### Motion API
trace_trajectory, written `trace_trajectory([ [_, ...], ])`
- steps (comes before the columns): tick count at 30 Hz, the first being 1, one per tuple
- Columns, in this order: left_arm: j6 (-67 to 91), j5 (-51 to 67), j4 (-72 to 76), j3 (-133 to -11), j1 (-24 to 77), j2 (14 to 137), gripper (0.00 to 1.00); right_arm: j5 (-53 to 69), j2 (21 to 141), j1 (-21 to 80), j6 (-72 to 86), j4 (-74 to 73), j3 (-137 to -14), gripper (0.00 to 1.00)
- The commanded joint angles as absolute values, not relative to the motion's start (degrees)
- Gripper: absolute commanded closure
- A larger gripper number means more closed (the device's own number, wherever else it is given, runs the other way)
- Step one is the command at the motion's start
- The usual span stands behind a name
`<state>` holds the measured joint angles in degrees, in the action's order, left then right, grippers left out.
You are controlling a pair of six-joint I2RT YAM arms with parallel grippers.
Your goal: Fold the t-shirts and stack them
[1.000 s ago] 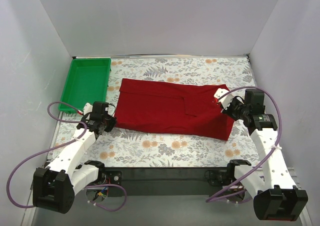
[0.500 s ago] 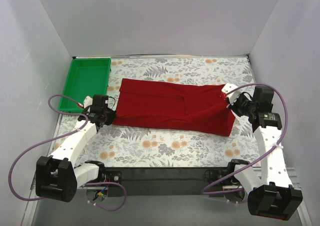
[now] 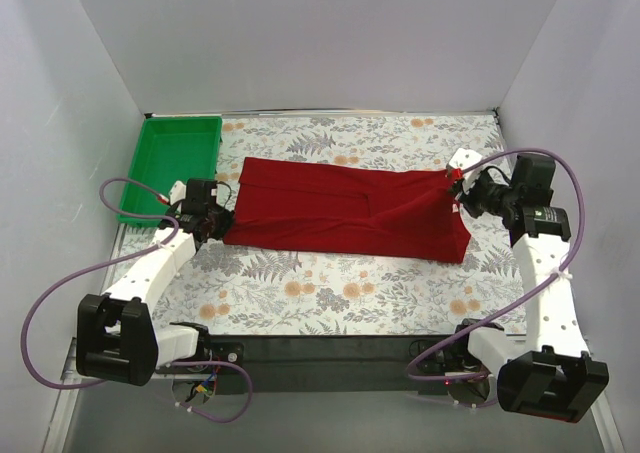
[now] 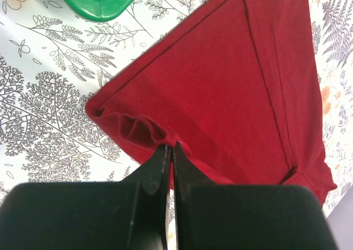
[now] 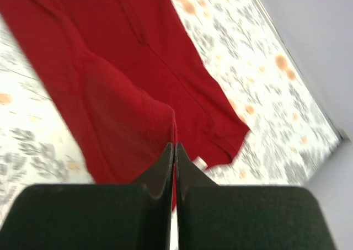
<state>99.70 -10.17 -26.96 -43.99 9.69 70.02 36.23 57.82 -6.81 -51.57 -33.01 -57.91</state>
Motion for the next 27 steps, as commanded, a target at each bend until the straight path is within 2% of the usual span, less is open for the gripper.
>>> trace_trajectory([
  [1,98.61,-9.32,-25.58,-43.86,9.23,70.13,1.00,54.28,58.10,-5.64,-56.47,-41.63,-63.71,0.99],
  [2,98.27,-8.88,-25.32,-43.68,9.23,70.31,1.00,56.93,57.92,-4.49,-61.99,-45.75,-64.50,0.99],
  [3,98.26,-8.79,-25.23,-43.42,9.23,70.49,1.00,60.87,57.14,-3.09,-68.14,-56.93,-65.29,0.99],
  [4,98.09,-8.62,-25.22,-43.24,9.23,70.66,1.00,61.34,56.43,-0.12,-80.56,-61.65,-65.65,0.99],
  [7,97.21,-7.82,-24.96,-43.16,9.23,70.93,1.00,56.27,52.57,9.02,-96.97,-75.45,-61.73,0.99],
  [12,95.28,-6.59,-24.43,-42.19,9.23,70.84,1.00,37.84,45.28,15.90,-100.28,-75.50,-50.29,0.99],
  [18,94.04,-5.98,-24.26,-40.61,9.23,70.49,1.00,24.73,38.60,17.75,-105.19,-75.41,-40.88,0.99],
  [23,93.43,-5.98,-24.43,-40.25,9.23,70.92,1.00,19.51,34.28,17.75,-108.63,-75.50,-34.81,0.99],
  [27,93.17,-5.45,-24.52,-40.25,9.23,71.72,1.00,23.27,31.47,18.63,-110.83,-75.59,-33.66,0.99],
])
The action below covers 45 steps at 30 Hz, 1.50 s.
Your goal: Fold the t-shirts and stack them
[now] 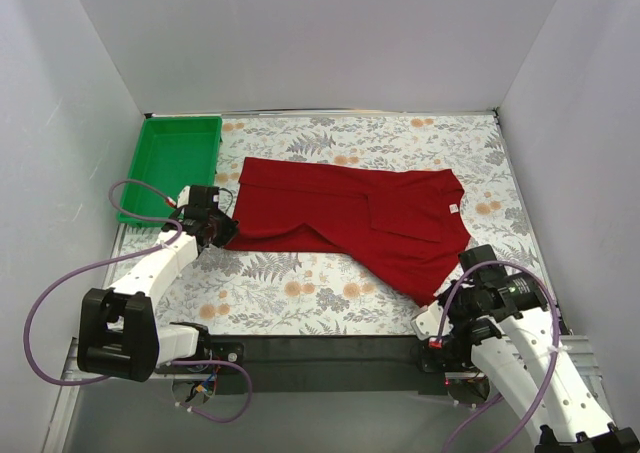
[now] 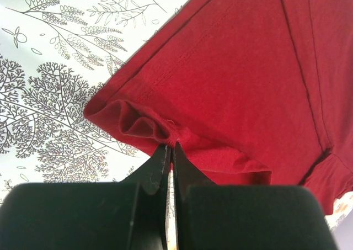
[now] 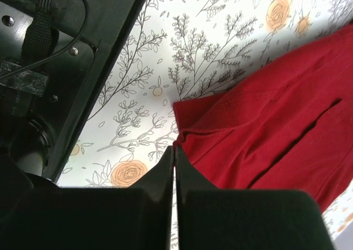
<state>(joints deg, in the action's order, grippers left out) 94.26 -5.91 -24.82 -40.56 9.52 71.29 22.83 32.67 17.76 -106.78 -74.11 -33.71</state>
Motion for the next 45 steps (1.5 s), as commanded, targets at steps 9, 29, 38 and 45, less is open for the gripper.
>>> trace_trajectory([
  [9,92.90,-5.71,-24.79,-39.55,9.23,70.84,1.00,35.05,33.31,19.51,-111.28,-73.57,-29.53,0.72],
  [29,91.85,-4.39,-23.29,-38.24,9.23,69.08,1.00,33.93,68.87,20.83,-33.93,-35.86,-45.08,0.65],
  [38,91.49,-4.04,-21.98,-36.74,9.14,68.64,1.00,31.03,76.19,25.66,-32.87,-36.12,-46.76,0.62],
  [45,91.41,-3.52,-21.62,-36.21,9.14,68.21,1.00,26.72,80.51,27.16,-30.24,-35.07,-47.72,0.64],
])
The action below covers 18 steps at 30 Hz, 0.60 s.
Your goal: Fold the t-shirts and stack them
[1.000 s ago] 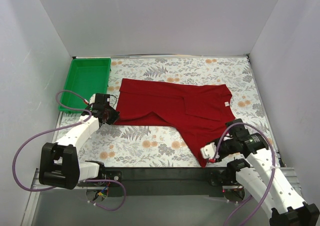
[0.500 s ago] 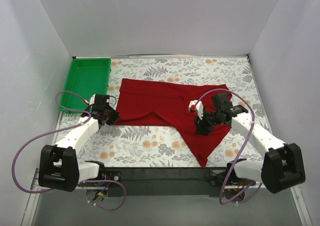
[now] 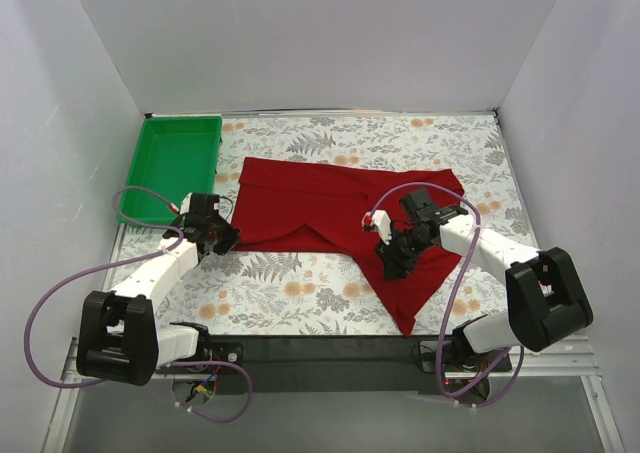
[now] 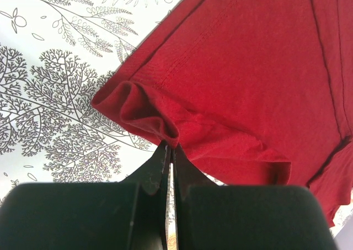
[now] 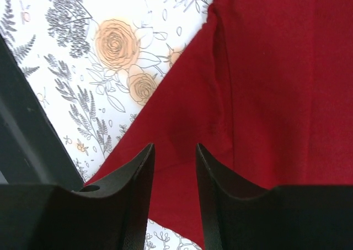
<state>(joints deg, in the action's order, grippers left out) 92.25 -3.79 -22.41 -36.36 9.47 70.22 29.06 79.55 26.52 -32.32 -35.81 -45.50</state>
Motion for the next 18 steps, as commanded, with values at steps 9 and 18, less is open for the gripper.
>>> trace_trajectory([
  [9,91.41,-3.25,-21.53,-36.12,9.14,68.03,1.00,22.07,81.56,27.68,-27.69,-32.87,-47.72,0.64],
  [18,91.41,-3.08,-21.36,-35.95,9.14,68.11,1.00,18.72,83.32,28.04,-26.46,-30.59,-47.46,0.62],
])
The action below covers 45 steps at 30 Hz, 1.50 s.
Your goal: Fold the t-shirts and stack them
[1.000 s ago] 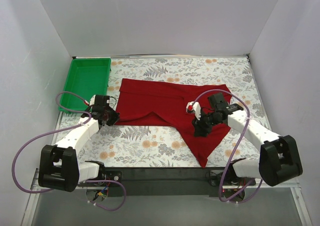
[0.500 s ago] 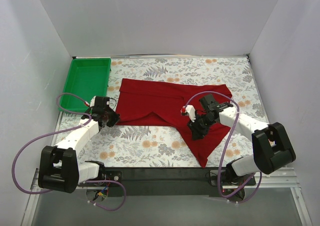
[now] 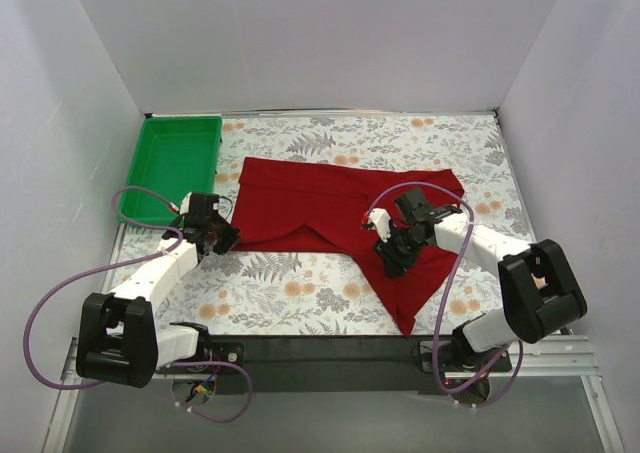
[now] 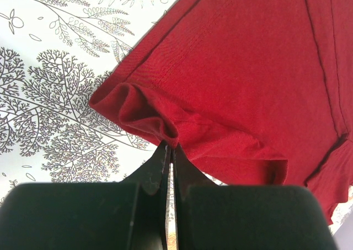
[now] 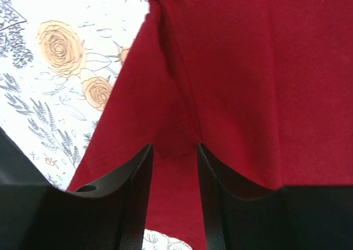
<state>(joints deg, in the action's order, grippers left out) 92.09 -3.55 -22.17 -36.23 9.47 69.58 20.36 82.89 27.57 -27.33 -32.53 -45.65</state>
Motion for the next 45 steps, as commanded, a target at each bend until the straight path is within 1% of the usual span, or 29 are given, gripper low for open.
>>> trace_trajectory([
  [1,91.41,-3.16,-21.44,-36.03,9.14,68.12,1.00,18.63,83.49,28.04,-26.37,-30.67,-47.46,0.62],
  [5,91.41,-2.99,-21.45,-35.95,9.14,68.20,1.00,18.81,84.37,28.04,-26.28,-30.41,-47.55,0.62],
  [8,91.41,-2.99,-21.45,-36.04,9.05,68.20,1.00,18.90,84.72,28.39,-26.28,-30.32,-47.55,0.69],
  [11,91.41,-3.08,-21.45,-35.95,9.05,68.20,1.00,19.07,84.55,28.48,-26.28,-30.24,-47.55,0.79],
  [12,91.41,-3.08,-21.45,-35.95,9.05,68.12,1.00,19.25,84.20,28.56,-26.28,-30.23,-47.64,0.86],
  [14,91.41,-2.90,-21.45,-35.86,9.05,68.20,1.00,19.16,82.54,28.56,-26.37,-30.41,-47.72,0.93],
  [15,91.32,-2.90,-21.45,-35.86,9.05,68.12,1.00,19.25,81.75,28.56,-26.89,-30.67,-47.90,0.98],
  [17,91.41,-2.90,-21.36,-35.77,9.05,68.03,1.00,19.51,78.68,28.56,-27.42,-31.02,-48.25,0.99],
  [23,90.97,-2.99,-21.45,-36.03,9.05,68.38,1.00,28.64,71.38,30.58,-34.88,-34.45,-48.25,0.99],
  [24,90.97,-2.99,-21.45,-36.04,9.05,68.29,1.00,30.83,70.93,32.50,-36.37,-35.76,-47.73,0.99],
  [28,90.79,-3.16,-21.45,-35.86,9.05,68.12,1.00,32.95,69.96,39.18,-40.16,-37.26,-46.41,0.99],
  [29,90.79,-3.25,-21.53,-35.77,9.05,68.03,1.00,33.22,70.05,40.77,-41.38,-37.53,-46.23,0.97],
  [30,90.79,-3.25,-21.53,-35.86,9.05,68.03,1.00,32.87,70.31,43.65,-41.83,-37.62,-46.06,0.87],
  [32,90.79,-3.34,-21.62,-35.77,9.05,68.03,1.00,32.96,71.88,45.78,-43.59,-40.24,-46.49,0.77],
  [33,90.79,-3.43,-21.62,-35.68,9.05,68.03,1.00,33.05,72.42,46.92,-45.33,-41.12,-46.76,0.65],
  [34,90.79,-3.43,-21.53,-35.60,9.05,68.03,1.00,33.22,72.77,47.28,-46.31,-42.61,-47.19,0.60],
  [35,90.79,-3.34,-21.62,-35.60,9.05,68.03,1.00,33.14,72.77,47.46,-46.67,-43.76,-47.72,0.57],
  [37,90.79,-3.43,-21.62,-35.51,9.05,68.20,1.00,32.61,71.99,47.55,-47.46,-44.30,-48.16,0.53],
  [40,90.70,-3.34,-21.53,-35.51,9.05,68.20,1.00,30.15,69.88,47.46,-49.38,-45.52,-47.73,0.53],
  [42,90.62,-3.25,-21.53,-35.51,8.97,68.12,1.00,30.32,67.95,47.37,-55.16,-50.76,-45.89,0.54],
  [43,90.70,-3.25,-21.45,-35.51,8.96,68.20,1.00,30.15,67.16,47.46,-62.33,-52.89,-44.92,0.53],
  [45,90.62,-3.08,-21.36,-35.51,8.96,68.38,1.00,29.18,64.78,47.46,-69.48,-57.71,-41.68,0.55],
])
